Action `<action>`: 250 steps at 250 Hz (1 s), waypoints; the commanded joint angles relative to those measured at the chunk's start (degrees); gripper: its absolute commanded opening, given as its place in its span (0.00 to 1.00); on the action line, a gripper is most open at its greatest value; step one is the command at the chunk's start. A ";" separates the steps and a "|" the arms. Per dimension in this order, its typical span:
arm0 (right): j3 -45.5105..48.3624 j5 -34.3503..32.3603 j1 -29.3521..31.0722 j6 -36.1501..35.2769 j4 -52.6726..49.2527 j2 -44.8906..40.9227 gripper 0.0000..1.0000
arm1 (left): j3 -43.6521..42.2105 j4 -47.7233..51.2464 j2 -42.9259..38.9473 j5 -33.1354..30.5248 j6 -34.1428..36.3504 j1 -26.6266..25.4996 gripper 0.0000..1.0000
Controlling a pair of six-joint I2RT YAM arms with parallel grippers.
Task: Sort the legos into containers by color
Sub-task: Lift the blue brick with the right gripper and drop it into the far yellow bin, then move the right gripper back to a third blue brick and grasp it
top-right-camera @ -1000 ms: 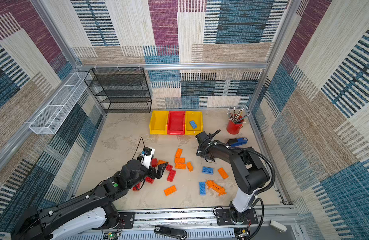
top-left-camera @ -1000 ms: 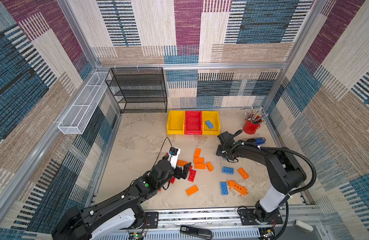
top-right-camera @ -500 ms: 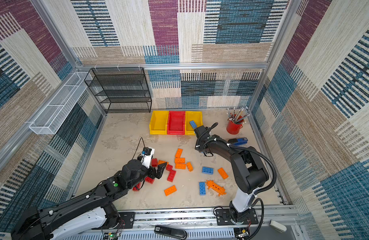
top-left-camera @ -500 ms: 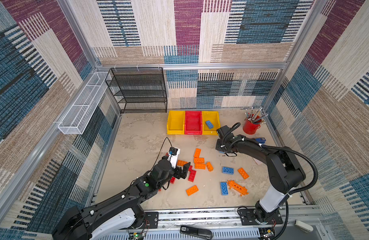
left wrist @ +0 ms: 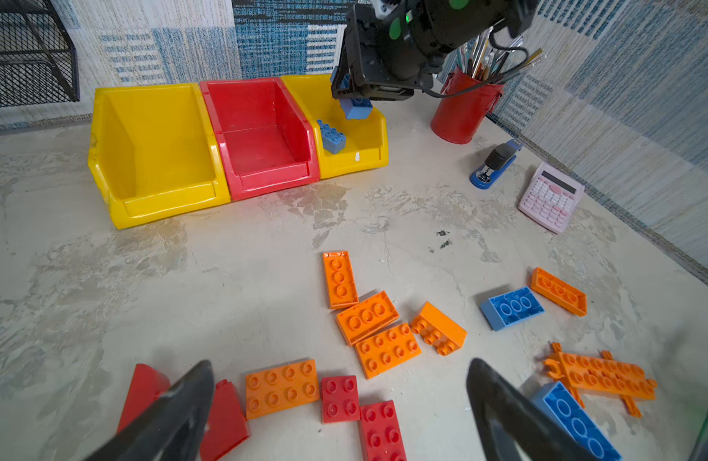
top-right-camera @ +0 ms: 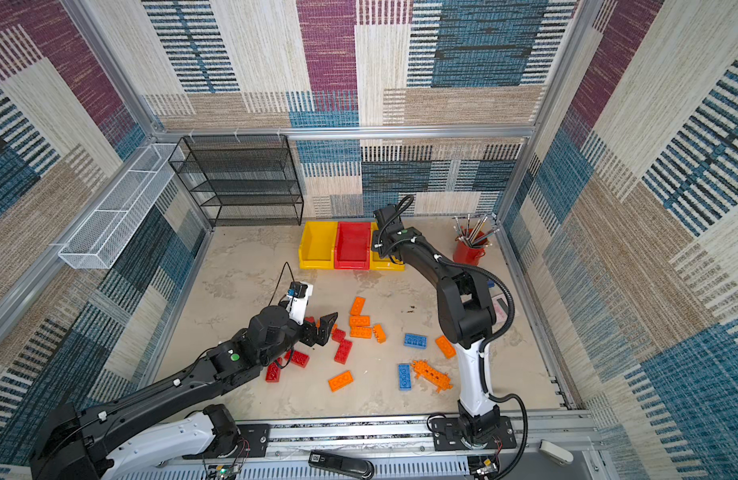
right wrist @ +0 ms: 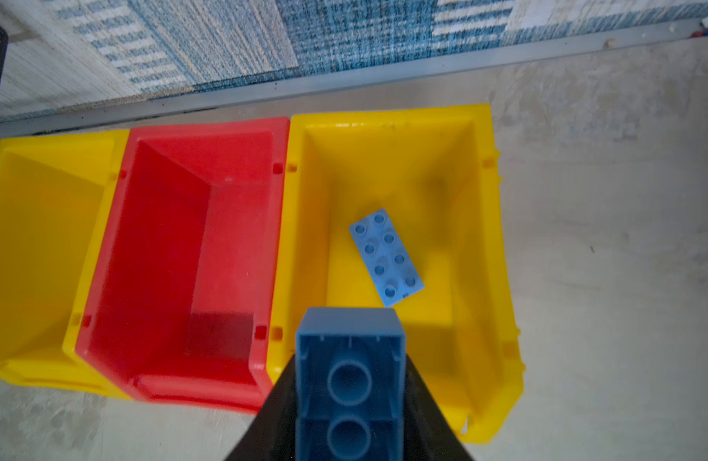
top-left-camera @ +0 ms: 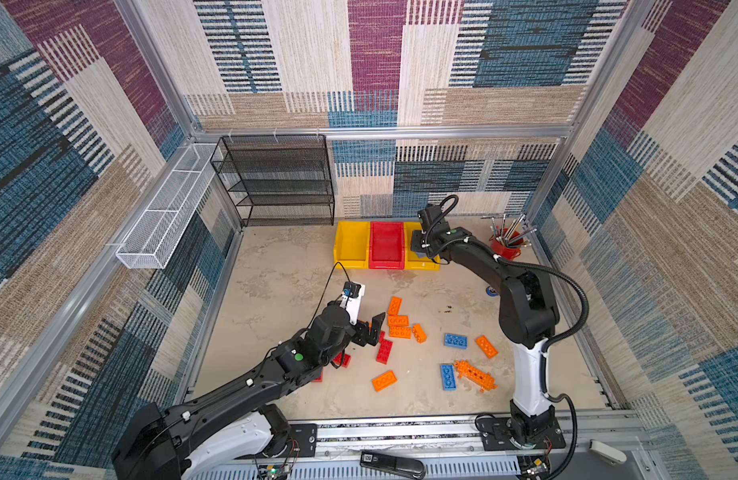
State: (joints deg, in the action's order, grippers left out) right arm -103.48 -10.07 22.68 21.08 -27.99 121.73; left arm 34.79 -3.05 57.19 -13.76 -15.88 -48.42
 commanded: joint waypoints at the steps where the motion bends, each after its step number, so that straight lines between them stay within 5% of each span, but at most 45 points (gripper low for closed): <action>1: -4.93 2.11 -1.26 -2.53 -1.23 3.84 0.37 | 1.25 2.40 -0.89 -2.60 1.31 0.00 0.99; 92: -16.68 4.85 -2.81 -4.82 -4.00 14.18 0.41 | 2.71 5.20 -1.60 -5.65 2.87 0.00 0.99; 131: -17.01 4.60 -2.90 -4.94 -4.17 14.68 0.60 | 2.24 5.38 -2.62 -5.84 2.85 0.00 0.99; 159: -15.83 4.77 -2.86 -4.91 -4.71 12.68 0.62 | 1.80 5.86 -3.69 -5.79 2.53 0.00 0.99; 250: 16.64 2.32 0.46 -0.69 -1.47 -13.43 0.65 | -2.36 3.57 -7.24 -0.61 -2.18 0.00 0.99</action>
State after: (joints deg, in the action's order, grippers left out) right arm -96.86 -6.28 21.82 16.91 -30.52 116.18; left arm 33.67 1.96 50.85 -17.41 -15.29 -48.38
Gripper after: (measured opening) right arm 0.645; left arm 0.991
